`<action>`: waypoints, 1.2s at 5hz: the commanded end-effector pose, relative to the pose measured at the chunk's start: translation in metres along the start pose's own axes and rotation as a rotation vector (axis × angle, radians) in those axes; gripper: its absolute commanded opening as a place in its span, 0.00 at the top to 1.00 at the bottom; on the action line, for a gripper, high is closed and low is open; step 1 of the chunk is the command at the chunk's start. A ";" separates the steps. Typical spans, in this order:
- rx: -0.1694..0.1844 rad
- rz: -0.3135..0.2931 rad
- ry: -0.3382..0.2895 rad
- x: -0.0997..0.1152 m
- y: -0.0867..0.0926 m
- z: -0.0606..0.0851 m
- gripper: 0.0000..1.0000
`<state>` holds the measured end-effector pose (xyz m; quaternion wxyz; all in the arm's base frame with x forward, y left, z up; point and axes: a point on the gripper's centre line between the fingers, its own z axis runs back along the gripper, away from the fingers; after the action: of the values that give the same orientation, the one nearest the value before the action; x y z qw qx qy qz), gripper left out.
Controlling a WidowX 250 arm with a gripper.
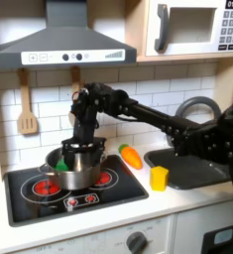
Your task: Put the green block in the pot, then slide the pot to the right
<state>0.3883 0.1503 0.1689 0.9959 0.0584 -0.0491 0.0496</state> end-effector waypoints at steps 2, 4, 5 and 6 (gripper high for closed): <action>-0.023 -0.033 0.010 -0.009 -0.016 0.002 0.00; -0.054 -0.049 0.034 -0.018 -0.030 -0.002 0.00; -0.072 -0.093 0.045 -0.018 -0.049 -0.005 0.00; -0.083 -0.097 0.058 -0.021 -0.051 -0.009 0.00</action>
<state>0.3729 0.0985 0.1528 0.9997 0.0187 -0.0183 0.0017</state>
